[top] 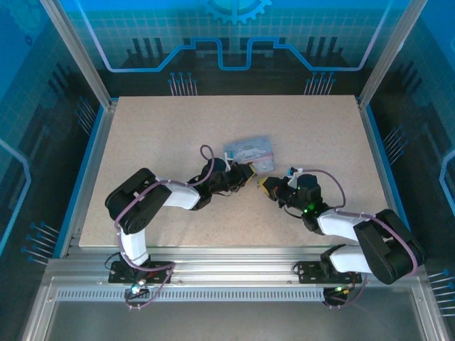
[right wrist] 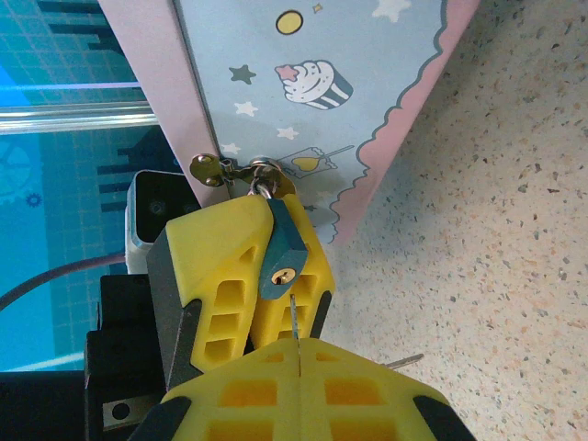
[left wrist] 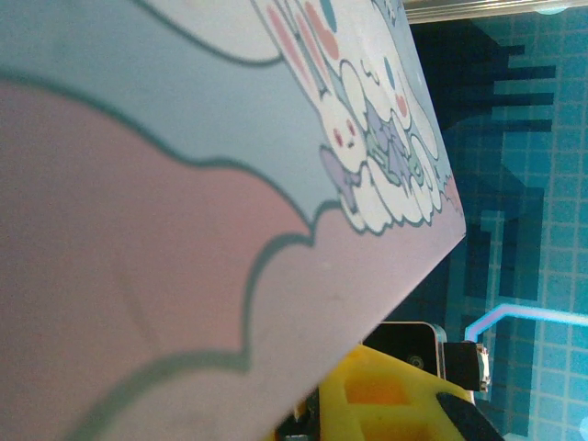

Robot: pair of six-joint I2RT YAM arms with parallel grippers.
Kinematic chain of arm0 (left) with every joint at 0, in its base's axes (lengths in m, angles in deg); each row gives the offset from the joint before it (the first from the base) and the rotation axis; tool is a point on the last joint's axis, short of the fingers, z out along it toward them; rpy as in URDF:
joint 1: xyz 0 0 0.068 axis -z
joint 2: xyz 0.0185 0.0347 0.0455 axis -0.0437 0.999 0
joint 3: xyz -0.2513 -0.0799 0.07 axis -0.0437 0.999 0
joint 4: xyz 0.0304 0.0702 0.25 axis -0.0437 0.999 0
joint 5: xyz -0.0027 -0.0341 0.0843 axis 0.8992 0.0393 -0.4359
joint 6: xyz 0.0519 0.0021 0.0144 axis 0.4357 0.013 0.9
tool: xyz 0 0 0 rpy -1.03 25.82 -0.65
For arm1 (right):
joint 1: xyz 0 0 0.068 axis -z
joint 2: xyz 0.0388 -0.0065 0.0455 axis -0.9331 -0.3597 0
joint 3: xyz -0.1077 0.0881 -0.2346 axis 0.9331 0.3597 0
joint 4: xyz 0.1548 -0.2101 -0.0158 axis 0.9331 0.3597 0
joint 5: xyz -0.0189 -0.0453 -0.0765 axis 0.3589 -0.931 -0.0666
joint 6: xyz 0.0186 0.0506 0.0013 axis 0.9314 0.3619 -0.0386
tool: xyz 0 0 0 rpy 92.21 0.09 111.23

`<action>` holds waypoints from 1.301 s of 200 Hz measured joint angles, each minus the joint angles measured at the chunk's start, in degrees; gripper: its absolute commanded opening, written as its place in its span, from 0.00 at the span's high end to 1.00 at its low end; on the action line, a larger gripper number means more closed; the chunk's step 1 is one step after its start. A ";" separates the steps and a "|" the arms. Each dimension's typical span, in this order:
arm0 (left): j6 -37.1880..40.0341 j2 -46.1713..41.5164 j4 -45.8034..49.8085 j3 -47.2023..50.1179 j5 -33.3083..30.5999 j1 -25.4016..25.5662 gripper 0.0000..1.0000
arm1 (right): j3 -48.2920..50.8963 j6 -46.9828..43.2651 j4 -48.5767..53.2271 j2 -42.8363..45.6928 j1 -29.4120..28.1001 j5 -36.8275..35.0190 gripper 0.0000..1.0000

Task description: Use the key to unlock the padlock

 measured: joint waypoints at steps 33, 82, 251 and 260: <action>0.00 0.00 0.00 0.00 0.00 0.00 1.00 | 0.00 -0.20 0.07 0.48 -0.04 -0.04 1.00; 0.00 0.00 -0.02 0.00 0.00 0.00 1.00 | 0.00 -0.46 0.11 1.68 -0.04 -0.24 1.00; -0.04 0.00 -0.55 0.00 0.37 -0.17 1.00 | -0.04 -0.85 -0.92 -0.04 -0.04 -0.22 1.00; -0.04 0.00 -0.63 0.00 0.39 -0.17 1.00 | -0.22 -0.87 -0.96 -0.28 -0.04 -0.22 1.00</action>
